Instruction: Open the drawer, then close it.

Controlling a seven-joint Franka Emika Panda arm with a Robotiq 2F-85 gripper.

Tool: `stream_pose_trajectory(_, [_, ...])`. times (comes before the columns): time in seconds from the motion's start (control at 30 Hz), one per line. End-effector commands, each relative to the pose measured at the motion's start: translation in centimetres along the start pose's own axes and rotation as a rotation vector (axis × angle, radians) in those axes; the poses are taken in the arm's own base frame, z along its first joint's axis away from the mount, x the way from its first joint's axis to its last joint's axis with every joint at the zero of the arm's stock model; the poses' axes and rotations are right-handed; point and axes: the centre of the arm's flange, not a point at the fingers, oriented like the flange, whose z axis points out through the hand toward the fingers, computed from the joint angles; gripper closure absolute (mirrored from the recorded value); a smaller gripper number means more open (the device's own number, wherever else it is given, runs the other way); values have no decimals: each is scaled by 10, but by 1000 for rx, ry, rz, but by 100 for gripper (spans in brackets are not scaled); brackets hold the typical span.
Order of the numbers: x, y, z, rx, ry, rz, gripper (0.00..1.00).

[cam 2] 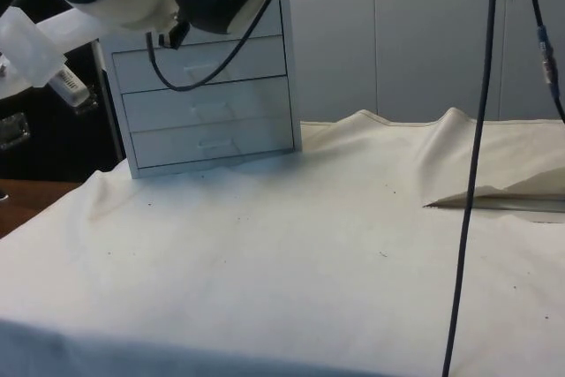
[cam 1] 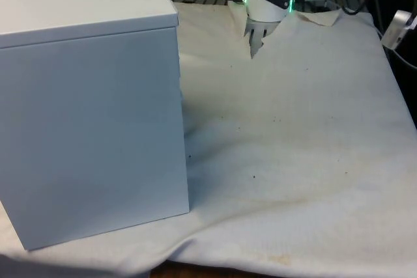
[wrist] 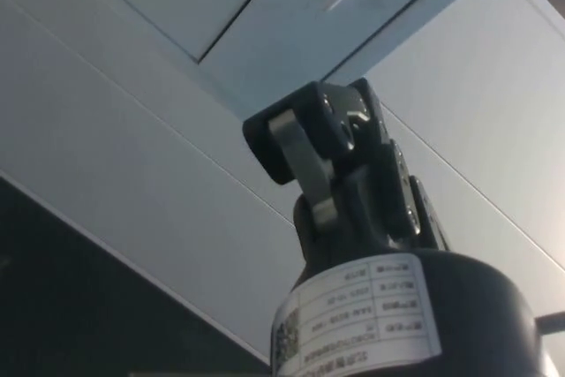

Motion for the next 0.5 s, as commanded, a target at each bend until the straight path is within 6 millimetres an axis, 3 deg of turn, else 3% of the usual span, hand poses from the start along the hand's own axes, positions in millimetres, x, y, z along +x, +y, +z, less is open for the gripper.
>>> stream_pose_trajectory(0.0, [-2, 1, -5, 4, -3, 2, 100])
stream_pose_trajectory(0.47, [-8, 1, -33, -22, -5, 22, 100])
